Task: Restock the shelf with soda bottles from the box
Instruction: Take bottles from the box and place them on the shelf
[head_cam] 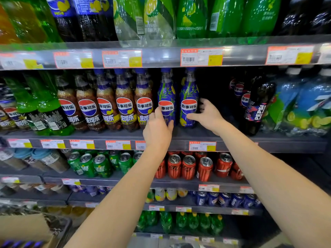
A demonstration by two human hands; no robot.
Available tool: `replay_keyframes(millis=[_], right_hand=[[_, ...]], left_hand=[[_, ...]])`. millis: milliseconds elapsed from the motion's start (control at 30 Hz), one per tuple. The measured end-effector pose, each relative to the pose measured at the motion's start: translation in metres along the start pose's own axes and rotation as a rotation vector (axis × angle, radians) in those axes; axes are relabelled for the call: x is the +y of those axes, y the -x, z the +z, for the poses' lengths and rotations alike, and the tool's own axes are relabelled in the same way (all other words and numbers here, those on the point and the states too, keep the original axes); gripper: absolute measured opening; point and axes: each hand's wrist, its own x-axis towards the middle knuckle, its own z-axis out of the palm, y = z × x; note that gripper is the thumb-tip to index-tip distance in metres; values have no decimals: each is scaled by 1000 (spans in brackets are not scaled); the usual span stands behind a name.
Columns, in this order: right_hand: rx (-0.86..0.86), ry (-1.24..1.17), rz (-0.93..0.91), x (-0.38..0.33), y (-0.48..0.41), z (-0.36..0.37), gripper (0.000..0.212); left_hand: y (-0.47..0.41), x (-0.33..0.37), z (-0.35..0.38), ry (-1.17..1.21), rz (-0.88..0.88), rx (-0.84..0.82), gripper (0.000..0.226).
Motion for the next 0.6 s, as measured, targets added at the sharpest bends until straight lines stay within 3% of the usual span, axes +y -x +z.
replay_keyframes(millis=[167, 300, 600], right_hand=[[30, 269, 19, 7, 29, -9, 76], [60, 346, -93, 10, 64, 0, 61], [-51, 461, -197, -3, 143, 68, 56]], left_hand=[[21, 4, -7, -133, 110, -61, 52], [44, -3, -18, -167, 190, -108, 58], [91, -60, -71, -265, 186, -207, 64]])
